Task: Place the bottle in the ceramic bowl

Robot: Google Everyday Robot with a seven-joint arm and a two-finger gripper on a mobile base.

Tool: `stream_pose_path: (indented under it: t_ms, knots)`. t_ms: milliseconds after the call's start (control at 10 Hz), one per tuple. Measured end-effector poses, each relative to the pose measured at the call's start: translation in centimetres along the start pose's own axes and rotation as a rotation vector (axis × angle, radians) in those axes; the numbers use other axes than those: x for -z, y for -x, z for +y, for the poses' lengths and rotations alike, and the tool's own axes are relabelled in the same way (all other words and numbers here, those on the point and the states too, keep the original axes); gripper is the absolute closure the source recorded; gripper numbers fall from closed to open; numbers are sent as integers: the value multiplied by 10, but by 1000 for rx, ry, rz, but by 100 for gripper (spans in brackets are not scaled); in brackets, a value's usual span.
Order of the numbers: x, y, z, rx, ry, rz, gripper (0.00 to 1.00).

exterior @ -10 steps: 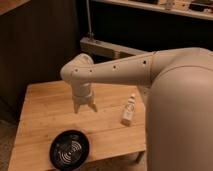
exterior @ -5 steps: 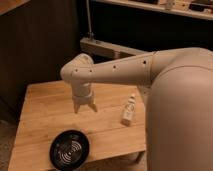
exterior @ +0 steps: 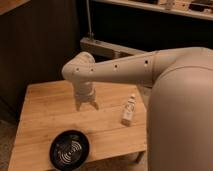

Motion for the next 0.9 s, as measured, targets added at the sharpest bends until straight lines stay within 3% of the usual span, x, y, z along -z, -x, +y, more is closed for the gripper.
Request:
stream_pose_path:
  t_ms: [300, 500, 700, 900]
  knots:
    - [7, 58, -34, -53, 10, -59, 35]
    - [9, 98, -74, -107, 20, -93, 35]
    - [11, 117, -114, -152, 40, -113, 35]
    - [11, 119, -157, -196, 48, -119, 35]
